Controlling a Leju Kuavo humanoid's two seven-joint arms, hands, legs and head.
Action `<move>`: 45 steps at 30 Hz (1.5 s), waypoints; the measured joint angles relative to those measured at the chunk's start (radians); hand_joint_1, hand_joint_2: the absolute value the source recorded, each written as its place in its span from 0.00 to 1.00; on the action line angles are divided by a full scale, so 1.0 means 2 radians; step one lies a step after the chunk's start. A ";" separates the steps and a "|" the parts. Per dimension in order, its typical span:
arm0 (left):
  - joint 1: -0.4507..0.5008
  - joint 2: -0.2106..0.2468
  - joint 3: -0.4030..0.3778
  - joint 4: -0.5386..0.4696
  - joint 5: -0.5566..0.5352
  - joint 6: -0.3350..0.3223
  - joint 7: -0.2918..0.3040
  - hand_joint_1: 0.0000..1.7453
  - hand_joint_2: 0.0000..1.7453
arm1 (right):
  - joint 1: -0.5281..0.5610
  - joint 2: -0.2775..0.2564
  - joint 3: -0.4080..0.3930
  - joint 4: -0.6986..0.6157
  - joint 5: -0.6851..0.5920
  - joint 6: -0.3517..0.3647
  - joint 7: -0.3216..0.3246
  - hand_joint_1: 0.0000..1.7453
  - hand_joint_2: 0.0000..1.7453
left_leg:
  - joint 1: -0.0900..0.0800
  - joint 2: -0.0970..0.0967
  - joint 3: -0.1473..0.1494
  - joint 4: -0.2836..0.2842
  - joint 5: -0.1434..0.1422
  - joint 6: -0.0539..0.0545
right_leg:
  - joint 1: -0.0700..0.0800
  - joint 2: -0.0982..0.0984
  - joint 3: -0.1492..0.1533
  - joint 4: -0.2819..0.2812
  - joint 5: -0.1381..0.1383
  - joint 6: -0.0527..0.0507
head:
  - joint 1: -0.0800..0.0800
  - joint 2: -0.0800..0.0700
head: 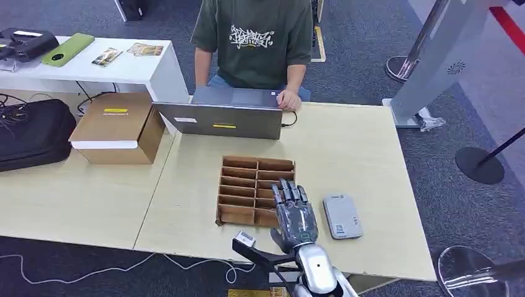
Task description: Pass the card to the sensor for recognition and then transmit it.
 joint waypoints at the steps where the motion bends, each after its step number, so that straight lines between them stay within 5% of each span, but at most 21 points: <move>1: 0.000 0.000 0.000 0.000 0.000 0.000 0.000 0.00 0.00 | 0.000 -0.002 0.000 0.000 0.000 -0.001 0.000 0.00 1.00 | 0.000 0.000 0.000 0.000 0.000 0.000 | 0.000 0.000 0.000 0.000 0.000 0.000 | 0.000 0.000; 26: -0.001 0.003 0.000 0.000 -0.005 0.002 0.000 0.00 0.00 | 0.001 -0.017 0.002 -0.001 0.000 -0.002 -0.003 0.00 1.00 | 0.000 0.000 0.000 0.000 0.000 0.000 | 0.000 0.000 0.000 0.000 0.000 0.000 | 0.000 0.000; 27: -0.001 0.003 0.000 0.000 -0.005 0.002 0.000 0.00 0.00 | 0.001 -0.017 0.002 -0.001 0.000 -0.001 -0.003 0.53 1.00 | 0.000 0.000 0.000 0.000 0.000 0.000 | 0.000 0.000 0.000 0.000 0.000 0.000 | 0.000 0.000; 28: -0.001 0.003 0.000 0.000 -0.006 0.002 0.000 0.00 0.00 | 0.001 -0.017 0.002 -0.001 0.000 -0.002 -0.004 0.78 1.00 | 0.000 0.000 0.000 0.000 0.000 0.000 | 0.000 0.000 0.000 0.000 0.000 0.000 | 0.000 0.000; 30: -0.001 0.004 0.000 0.000 -0.006 0.003 0.000 0.00 0.00 | 0.002 -0.017 0.002 -0.001 0.000 -0.002 -0.004 0.99 1.00 | 0.000 0.000 0.000 0.000 0.000 0.000 | 0.000 0.000 0.000 0.000 0.000 0.000 | 0.000 0.000; 45: -0.001 0.004 0.000 0.000 -0.005 0.005 0.000 0.00 0.00 | 0.004 -0.017 0.001 -0.009 0.000 0.001 -0.009 1.00 1.00 | 0.000 0.000 0.000 0.000 0.000 0.000 | 0.000 0.000 0.000 0.000 0.000 0.000 | 0.000 0.000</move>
